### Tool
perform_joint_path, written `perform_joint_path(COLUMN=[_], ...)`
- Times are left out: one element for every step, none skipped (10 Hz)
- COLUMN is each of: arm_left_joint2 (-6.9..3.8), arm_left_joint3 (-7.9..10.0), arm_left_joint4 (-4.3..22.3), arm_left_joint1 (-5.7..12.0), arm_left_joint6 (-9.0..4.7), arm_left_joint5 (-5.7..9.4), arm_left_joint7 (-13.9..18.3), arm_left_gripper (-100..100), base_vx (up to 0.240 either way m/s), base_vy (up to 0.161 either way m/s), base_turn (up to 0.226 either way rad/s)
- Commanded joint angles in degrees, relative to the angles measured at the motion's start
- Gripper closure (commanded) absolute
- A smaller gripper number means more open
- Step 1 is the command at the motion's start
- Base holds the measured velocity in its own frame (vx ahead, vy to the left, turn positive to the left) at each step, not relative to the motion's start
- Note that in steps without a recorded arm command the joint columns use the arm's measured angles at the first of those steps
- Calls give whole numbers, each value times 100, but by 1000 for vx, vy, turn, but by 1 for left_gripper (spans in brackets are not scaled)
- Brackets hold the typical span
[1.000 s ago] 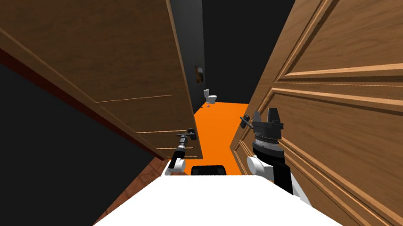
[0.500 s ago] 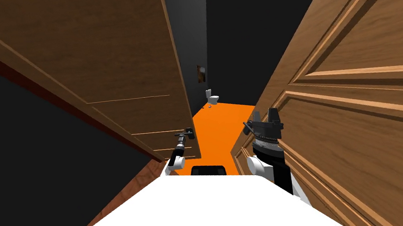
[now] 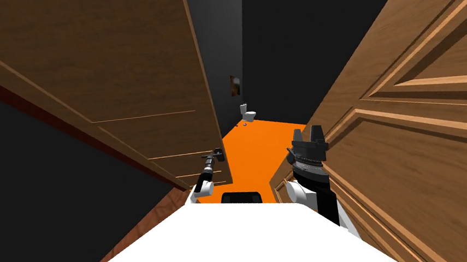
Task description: Push the door open
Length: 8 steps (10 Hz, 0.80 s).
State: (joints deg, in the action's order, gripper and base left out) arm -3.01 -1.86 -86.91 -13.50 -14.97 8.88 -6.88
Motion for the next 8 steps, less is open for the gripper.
perform_joint_path(arm_left_joint2=[-9, 19, 60, 141, 208, 319, 431, 544], arm_left_joint3=[120, 154, 188, 238, 269, 311, 345, 373], arm_left_joint4=[-31, -33, -34, -37, -38, -40, -42, -43], arm_left_joint1=[34, 34, 34, 34, 34, 34, 34, 34], arm_left_joint6=[-32, -33, -34, -35, -35, -36, -36, -37], arm_left_joint5=[5, 6, 7, 9, 10, 11, 12, 13], arm_left_joint7=[-80, -116, -152, -206, -239, -285, -321, -351], arm_left_gripper=[100, 100, 100, 100, 100, 100, 100, 100], base_vx=[218, 235, 213, 236, 233, 225, 207, 215], base_vy=[-42, -58, -75, -42, -50, -82, -101, -103], base_turn=[161, 135, 111, 159, 110, 122, 140, 149])
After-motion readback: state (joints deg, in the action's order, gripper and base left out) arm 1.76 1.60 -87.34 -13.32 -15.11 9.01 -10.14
